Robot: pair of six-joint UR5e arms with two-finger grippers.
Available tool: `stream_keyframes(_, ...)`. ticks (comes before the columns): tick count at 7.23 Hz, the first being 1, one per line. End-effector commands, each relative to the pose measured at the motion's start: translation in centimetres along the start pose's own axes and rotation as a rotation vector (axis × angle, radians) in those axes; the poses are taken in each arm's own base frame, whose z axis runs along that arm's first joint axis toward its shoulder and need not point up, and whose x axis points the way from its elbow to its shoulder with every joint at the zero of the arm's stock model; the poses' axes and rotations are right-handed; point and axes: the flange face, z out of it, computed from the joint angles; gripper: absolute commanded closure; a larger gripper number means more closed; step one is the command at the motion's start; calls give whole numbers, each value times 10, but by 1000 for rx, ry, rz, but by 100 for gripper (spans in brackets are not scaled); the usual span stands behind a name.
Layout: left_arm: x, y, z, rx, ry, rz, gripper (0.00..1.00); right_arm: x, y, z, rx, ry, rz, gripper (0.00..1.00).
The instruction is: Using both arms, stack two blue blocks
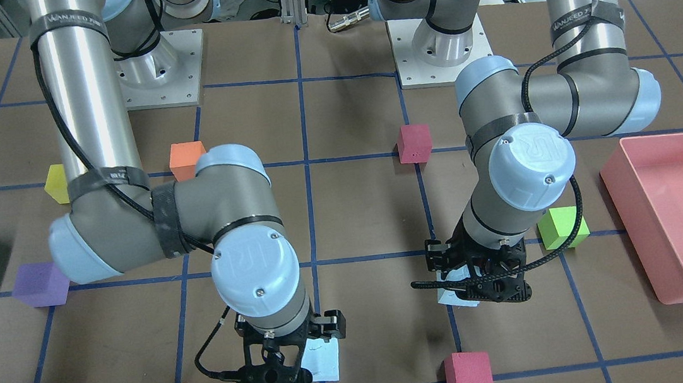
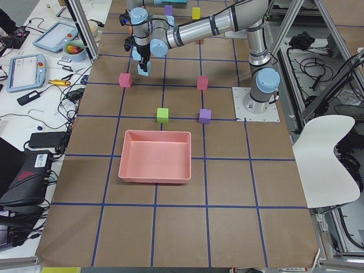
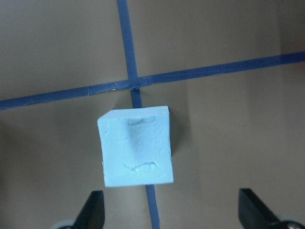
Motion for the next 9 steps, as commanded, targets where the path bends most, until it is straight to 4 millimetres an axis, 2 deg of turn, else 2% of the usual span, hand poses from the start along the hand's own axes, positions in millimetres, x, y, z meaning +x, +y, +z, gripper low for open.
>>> stream_keyframes(1, 28, -26, -14, 21, -1, -15, 100, 55, 13, -47, -58, 24, 21, 0)
stream_keyframes(2, 48, -44, -20, 9, 2, 10, 100, 92, 28, -73, -51, 18, -19, 0)
stream_keyframes(3, 70, -61, -24, 13, 3, -5, 100, 125, 59, -98, -46, 17, -31, 0)
stream_keyframes(4, 92, -73, -19, 22, 9, -45, 100, 152, 100, -109, -50, 20, -40, 0)
stream_keyframes(5, 110, -82, -8, 18, 16, -60, 100, 180, 139, -107, -56, 46, -68, 0)
stream_keyframes(6, 128, -92, -5, 33, 21, -88, 100, 199, 170, -115, -27, 65, -61, 0)
stream_keyframes(7, 146, -99, 4, 28, 54, -116, 100, 201, 190, -139, 14, 59, -64, 0)
stream_keyframes(8, 164, -98, 15, 16, 57, -133, 100, 201, 191, -142, 19, 57, -60, 0)
stream_keyframes(9, 170, -97, 17, 14, 59, -134, 100, 201, 200, -151, -7, 48, -62, 0)
